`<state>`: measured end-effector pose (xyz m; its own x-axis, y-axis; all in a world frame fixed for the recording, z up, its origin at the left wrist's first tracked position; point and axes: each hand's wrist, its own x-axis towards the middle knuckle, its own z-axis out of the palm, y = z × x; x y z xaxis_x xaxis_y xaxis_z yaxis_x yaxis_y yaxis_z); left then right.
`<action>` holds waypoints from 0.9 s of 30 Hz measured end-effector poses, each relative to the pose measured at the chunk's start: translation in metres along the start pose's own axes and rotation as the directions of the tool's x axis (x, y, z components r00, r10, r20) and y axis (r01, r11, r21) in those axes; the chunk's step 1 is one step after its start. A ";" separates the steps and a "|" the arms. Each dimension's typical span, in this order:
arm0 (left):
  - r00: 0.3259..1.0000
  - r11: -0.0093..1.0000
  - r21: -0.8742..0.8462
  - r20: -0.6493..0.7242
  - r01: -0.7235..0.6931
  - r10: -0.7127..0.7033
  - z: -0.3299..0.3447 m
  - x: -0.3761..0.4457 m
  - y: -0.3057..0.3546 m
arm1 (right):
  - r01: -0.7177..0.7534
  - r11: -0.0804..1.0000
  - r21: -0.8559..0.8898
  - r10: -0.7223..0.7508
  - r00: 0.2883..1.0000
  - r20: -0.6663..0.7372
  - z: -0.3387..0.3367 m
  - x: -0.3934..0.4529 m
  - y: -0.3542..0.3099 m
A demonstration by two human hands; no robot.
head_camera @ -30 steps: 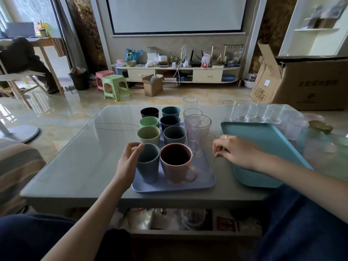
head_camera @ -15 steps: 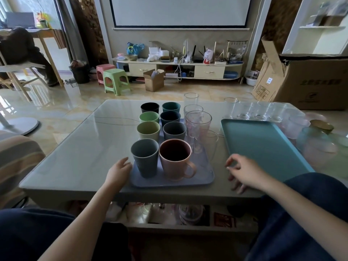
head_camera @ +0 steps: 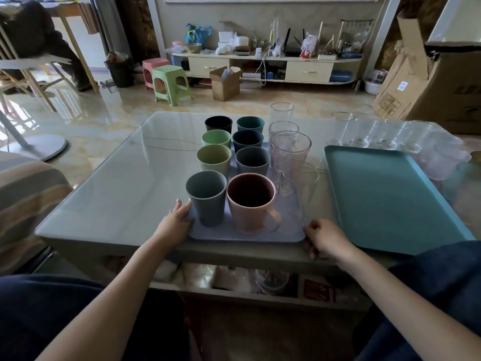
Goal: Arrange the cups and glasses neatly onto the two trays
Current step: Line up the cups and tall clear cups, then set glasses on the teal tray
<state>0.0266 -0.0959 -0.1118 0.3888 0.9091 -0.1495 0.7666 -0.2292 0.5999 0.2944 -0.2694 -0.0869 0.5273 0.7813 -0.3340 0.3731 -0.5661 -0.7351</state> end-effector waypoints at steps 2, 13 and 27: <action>1.000 1.000 0.013 -0.007 0.006 -0.005 -0.003 0.011 -0.001 | -0.006 0.999 0.039 0.005 1.000 0.014 0.004 0.005 -0.004; 0.994 0.988 -0.139 -0.065 0.073 -0.083 -0.014 0.063 -0.001 | 0.026 0.996 0.086 -0.022 0.999 -0.050 0.025 0.048 -0.020; 0.957 0.867 -0.473 -0.144 0.157 -0.252 -0.023 0.054 0.013 | 0.025 0.987 0.159 -0.041 0.994 0.097 0.014 0.060 -0.029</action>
<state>0.0458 -0.0417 -0.0939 0.1050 0.9779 -0.1807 0.4840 0.1085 0.8683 0.3046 -0.2020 -0.0937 0.4351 0.8257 -0.3590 0.2599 -0.4970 -0.8279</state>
